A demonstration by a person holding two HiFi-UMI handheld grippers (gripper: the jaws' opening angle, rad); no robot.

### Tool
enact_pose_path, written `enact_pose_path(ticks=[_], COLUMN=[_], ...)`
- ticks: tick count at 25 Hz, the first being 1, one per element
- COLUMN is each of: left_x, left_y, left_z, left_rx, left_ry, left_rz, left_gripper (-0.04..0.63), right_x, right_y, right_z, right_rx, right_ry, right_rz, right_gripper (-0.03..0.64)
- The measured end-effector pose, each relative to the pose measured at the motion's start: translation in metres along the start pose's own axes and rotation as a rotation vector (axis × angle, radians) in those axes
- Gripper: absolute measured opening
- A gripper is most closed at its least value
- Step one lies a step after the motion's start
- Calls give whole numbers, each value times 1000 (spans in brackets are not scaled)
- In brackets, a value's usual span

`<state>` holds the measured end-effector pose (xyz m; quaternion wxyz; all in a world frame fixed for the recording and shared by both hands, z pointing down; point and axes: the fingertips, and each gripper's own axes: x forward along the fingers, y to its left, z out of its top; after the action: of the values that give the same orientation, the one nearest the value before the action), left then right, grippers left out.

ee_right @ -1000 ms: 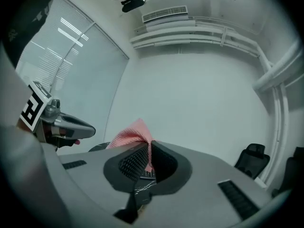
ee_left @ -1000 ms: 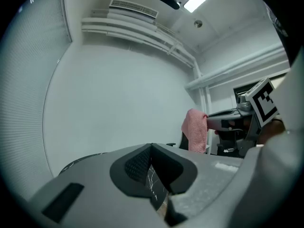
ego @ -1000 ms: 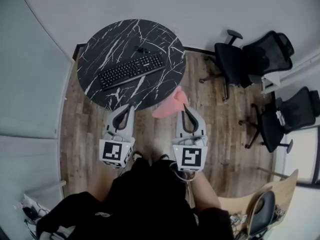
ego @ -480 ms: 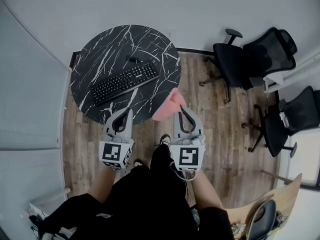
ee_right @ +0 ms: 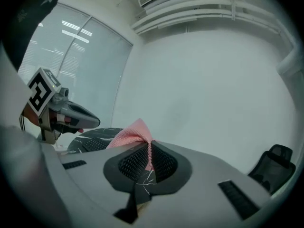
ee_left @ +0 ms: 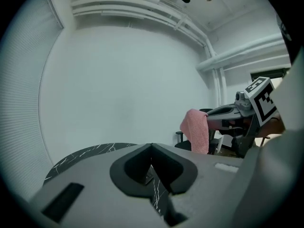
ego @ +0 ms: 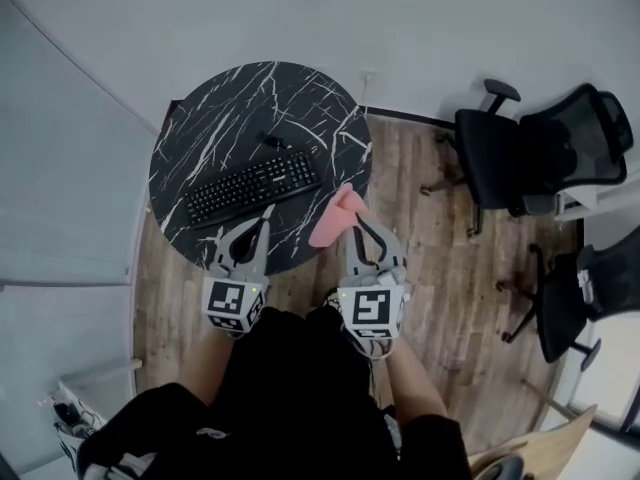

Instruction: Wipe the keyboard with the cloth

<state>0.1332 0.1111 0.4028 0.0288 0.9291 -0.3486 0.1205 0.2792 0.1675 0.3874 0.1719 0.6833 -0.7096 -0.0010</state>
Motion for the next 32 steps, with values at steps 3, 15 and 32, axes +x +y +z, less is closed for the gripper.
enact_pose_path(ticks=[3, 15, 32], left_x=[9, 41, 103], left_y=[14, 86, 173], left_z=[-19, -73, -142], left_rx=[-12, -79, -167], left_ry=[59, 170, 287], left_rz=[48, 113, 20], left_gripper=[-2, -2, -2], right_x=[27, 139, 283], right_y=[-6, 14, 26], right_z=[-15, -33, -92], right_rx=[-13, -138, -553], right_ry=[51, 168, 455], right_rz=[48, 166, 203], right_gripper=[0, 0, 0])
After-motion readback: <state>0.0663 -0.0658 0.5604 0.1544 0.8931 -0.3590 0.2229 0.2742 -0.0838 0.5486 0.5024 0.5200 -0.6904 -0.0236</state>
